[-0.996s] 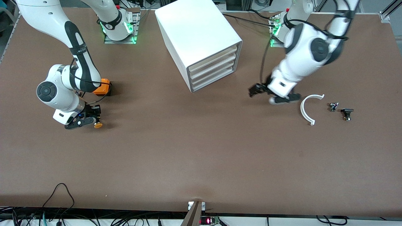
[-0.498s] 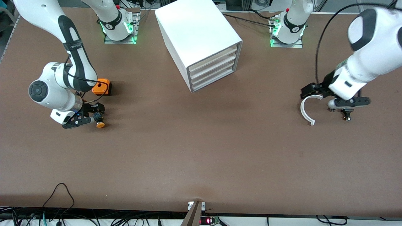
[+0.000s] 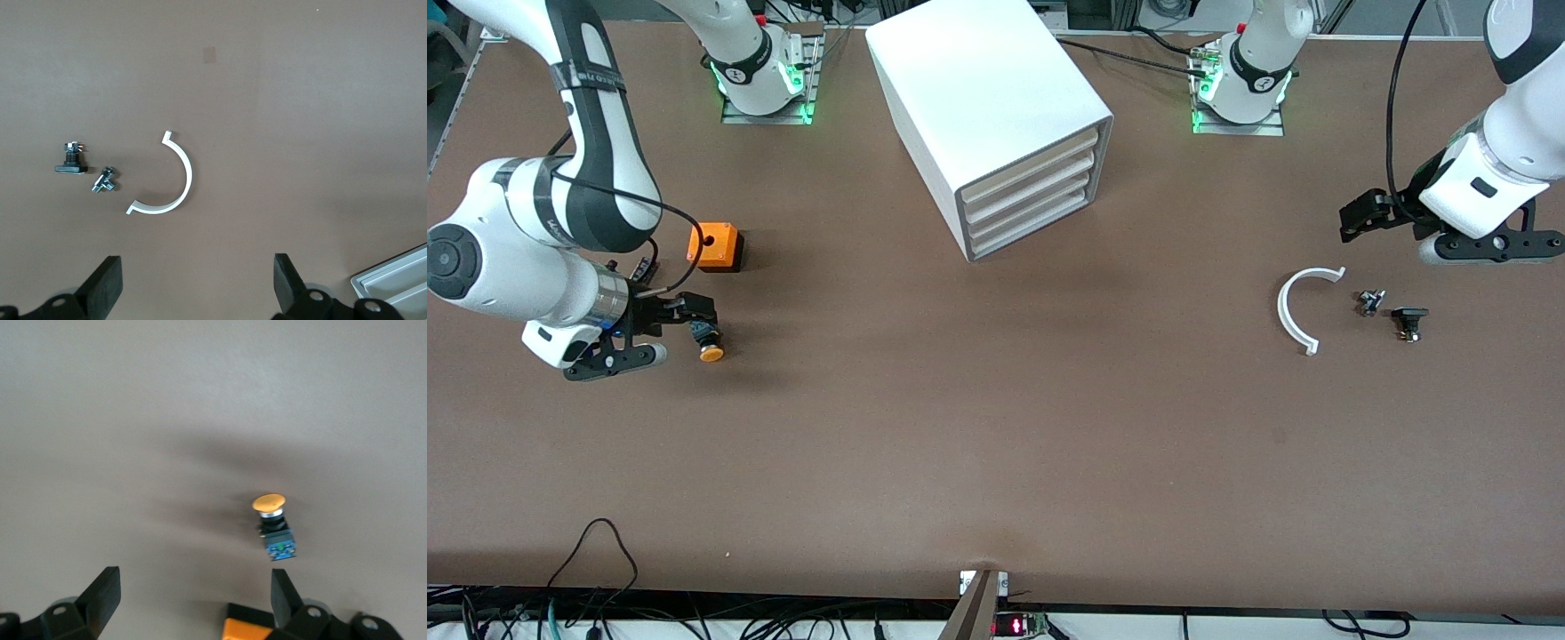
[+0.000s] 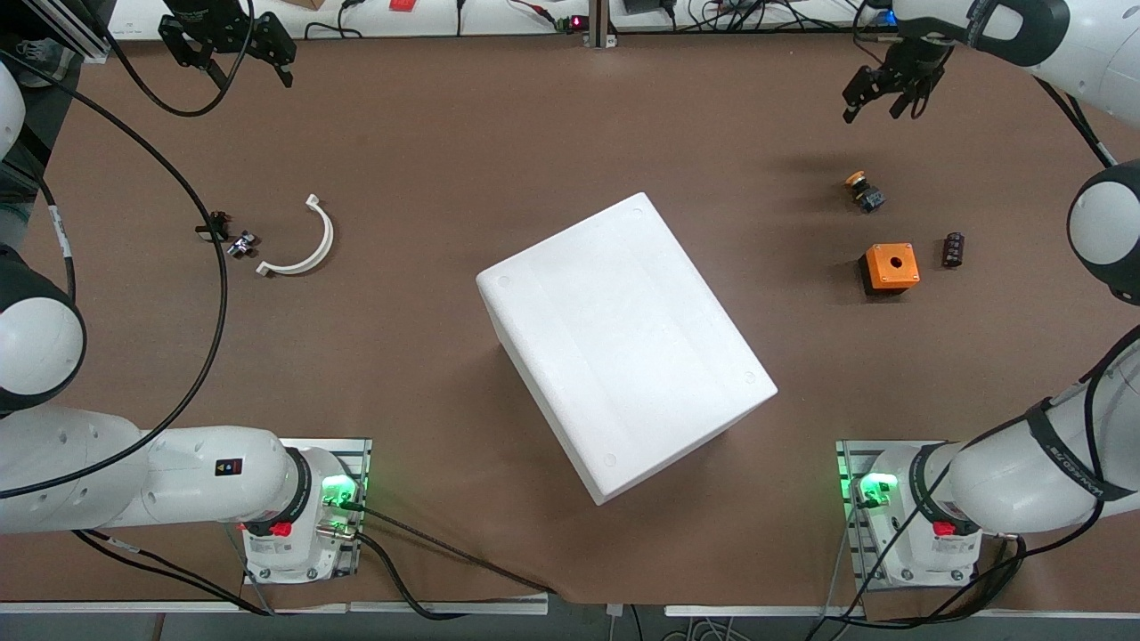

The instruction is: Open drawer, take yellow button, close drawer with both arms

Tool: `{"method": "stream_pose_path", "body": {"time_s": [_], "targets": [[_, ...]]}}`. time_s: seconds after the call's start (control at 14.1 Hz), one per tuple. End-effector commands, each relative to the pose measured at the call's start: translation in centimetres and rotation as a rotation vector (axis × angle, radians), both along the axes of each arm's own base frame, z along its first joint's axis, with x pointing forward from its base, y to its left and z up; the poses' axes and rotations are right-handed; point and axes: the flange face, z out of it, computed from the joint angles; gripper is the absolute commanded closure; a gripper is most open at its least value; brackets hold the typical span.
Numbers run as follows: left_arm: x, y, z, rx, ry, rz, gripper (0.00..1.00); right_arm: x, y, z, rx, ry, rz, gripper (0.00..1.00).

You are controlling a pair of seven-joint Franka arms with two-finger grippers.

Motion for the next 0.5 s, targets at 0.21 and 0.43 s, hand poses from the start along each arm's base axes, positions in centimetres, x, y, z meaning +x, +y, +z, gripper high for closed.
{"method": "stream_pose_path", "body": {"time_s": [0.21,0.43], "targets": [[-0.3,0.2,1.7,0.035,-0.013,-0.009,0.0,0.2,3.4,10.0,0.011,0.03,-0.058,0.0],[-0.2,0.7,1.7,0.035,-0.013,0.0,0.0,-0.4,4.7,15.9,-0.058,0.008,-0.049,0.0]]}}
